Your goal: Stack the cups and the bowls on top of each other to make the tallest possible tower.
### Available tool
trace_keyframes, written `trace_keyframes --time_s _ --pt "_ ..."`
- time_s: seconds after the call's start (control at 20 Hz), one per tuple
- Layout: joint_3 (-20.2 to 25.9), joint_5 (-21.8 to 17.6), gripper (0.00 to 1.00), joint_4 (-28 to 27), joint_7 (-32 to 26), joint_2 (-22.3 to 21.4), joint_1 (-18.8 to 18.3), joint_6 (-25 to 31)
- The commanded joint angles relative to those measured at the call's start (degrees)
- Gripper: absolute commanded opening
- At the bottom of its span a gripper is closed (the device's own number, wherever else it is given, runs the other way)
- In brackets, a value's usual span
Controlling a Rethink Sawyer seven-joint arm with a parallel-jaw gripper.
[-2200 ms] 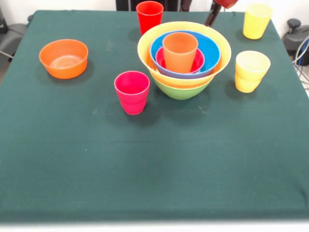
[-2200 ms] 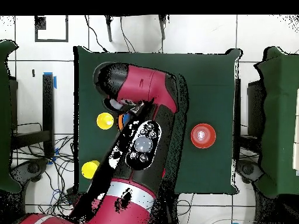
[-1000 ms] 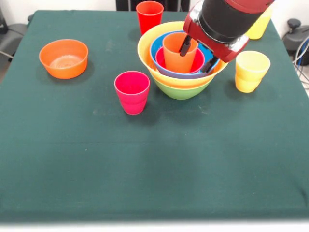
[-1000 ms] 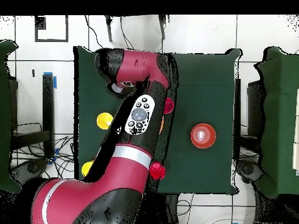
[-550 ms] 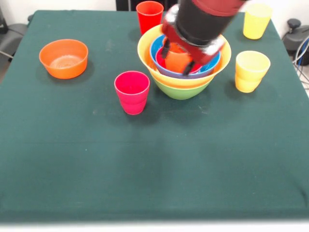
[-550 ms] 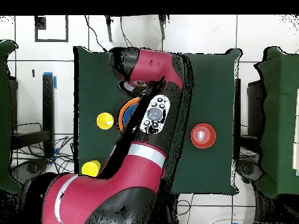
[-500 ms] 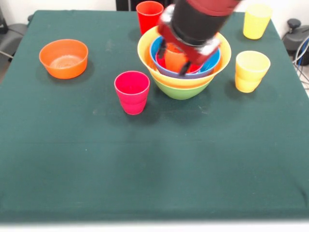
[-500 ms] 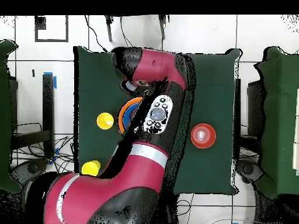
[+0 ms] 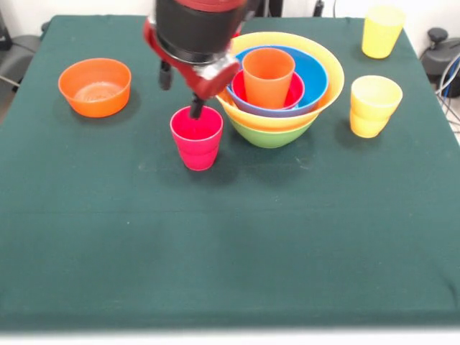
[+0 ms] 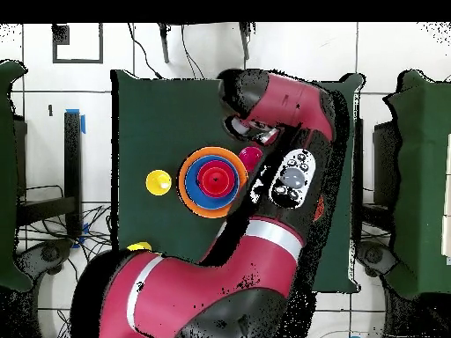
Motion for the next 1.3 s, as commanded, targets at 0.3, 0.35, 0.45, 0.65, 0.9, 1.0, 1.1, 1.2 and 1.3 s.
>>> trace_keyframes --time_s 0.3,0.35,0.45,0.65,0.9,1.0,1.1,1.2,1.3 --pt "6.6 -3.4 1.00 2.4 1.6 4.7 0.7 -4.8" --pt "6.6 -3.4 1.00 2.4 1.8 4.8 0.8 -4.9" --pt "6.4 -3.2 1.00 2.8 2.5 4.6 1.3 -4.5" --pt "6.6 -2.8 1.00 3.0 2.7 4.7 1.3 -4.8" --pt "7.6 -2.1 1.00 4.7 1.4 4.2 0.5 -5.4" --pt "7.7 -2.0 1.00 5.1 1.4 4.3 0.4 -6.1" --pt "7.7 -2.1 1.00 5.7 1.5 4.4 0.4 -6.9" --pt "7.7 -2.1 1.00 6.3 1.5 4.2 0.6 -7.3" --pt "7.4 -2.2 1.00 6.1 1.7 4.5 0.7 -7.3"
